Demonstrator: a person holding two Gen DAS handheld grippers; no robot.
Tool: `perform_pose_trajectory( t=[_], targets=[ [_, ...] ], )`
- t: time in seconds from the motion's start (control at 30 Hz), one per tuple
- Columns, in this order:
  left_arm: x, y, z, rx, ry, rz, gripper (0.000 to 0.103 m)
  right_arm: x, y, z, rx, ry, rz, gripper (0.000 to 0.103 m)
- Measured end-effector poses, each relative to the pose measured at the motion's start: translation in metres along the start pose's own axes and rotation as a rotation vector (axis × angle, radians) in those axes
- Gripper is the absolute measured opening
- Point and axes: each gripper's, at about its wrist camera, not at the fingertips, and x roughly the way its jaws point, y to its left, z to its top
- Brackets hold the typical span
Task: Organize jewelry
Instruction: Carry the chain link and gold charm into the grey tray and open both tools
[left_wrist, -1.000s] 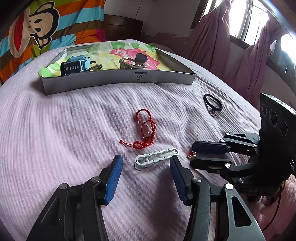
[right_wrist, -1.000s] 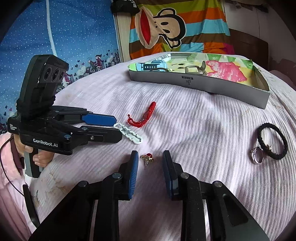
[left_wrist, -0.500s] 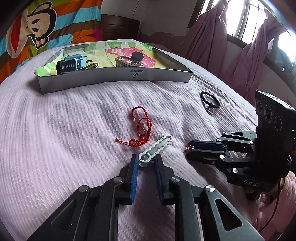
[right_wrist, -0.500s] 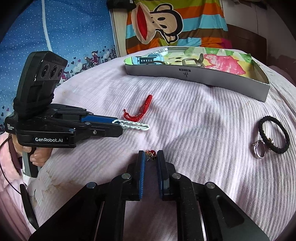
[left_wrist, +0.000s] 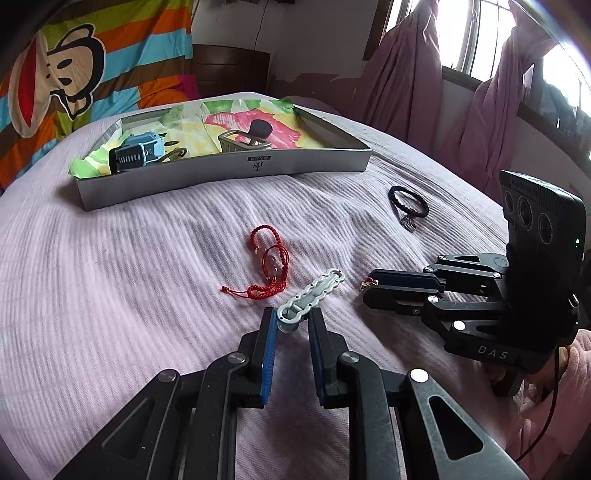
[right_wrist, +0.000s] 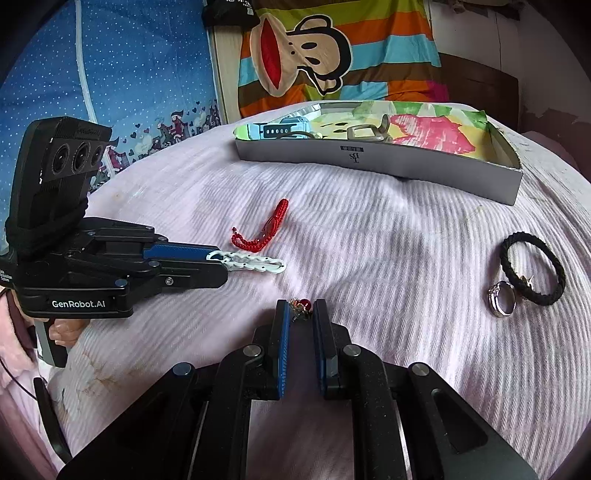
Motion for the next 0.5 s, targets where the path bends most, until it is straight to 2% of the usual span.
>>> perform_pose_trajectory(
  t=[0.37,0.5],
  targets=[
    [-0.021,0.01,0.007,-0.095,-0.135,0.063,0.016,-0.01,-0.009,0.009,0.069,-0.117,-0.009,0.011],
    [-0.022,0.013,0.01,-0.128,-0.16,0.083,0.016,-0.01,-0.014,0.012,0.098,-0.143,-0.024,0.011]
  ],
)
